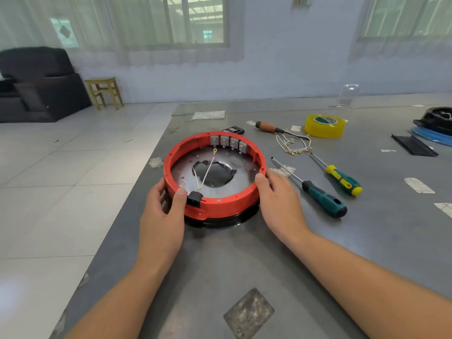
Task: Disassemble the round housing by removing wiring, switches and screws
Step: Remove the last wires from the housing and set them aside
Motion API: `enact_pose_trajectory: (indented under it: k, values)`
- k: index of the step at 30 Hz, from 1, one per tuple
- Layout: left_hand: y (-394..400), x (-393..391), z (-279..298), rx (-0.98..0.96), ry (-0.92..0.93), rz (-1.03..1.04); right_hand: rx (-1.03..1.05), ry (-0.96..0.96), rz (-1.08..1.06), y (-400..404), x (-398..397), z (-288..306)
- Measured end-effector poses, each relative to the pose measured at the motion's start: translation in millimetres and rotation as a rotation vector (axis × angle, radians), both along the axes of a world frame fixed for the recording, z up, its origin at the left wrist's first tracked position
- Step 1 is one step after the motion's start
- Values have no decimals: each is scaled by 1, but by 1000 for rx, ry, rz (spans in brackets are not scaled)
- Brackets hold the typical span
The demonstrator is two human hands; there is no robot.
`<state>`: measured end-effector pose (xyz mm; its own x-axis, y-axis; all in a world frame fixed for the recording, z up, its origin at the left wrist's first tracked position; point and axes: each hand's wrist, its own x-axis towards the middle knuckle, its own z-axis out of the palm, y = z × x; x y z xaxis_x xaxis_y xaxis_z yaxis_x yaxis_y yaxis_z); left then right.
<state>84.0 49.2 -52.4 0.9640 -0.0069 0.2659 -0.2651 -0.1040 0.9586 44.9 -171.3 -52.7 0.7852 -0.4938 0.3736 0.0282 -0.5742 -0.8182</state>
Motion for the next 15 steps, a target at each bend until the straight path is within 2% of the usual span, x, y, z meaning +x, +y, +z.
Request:
enact_pose_trajectory:
  k: [3, 5, 9, 15]
  values:
    - [-3, -3, -1, -80, -79, -17, 73, -97, 15, 2, 5, 9]
    - [-7, -3, -2, -158, -75, -24, 48, -165, 32, 1, 10, 13]
    - [-13, 0, 0, -505, 135, -183, -9, -300, 69, -5, 20, 16]
    - [-18, 16, 7, -560, 387, -313, -11, -344, 67, -17, 26, 17]
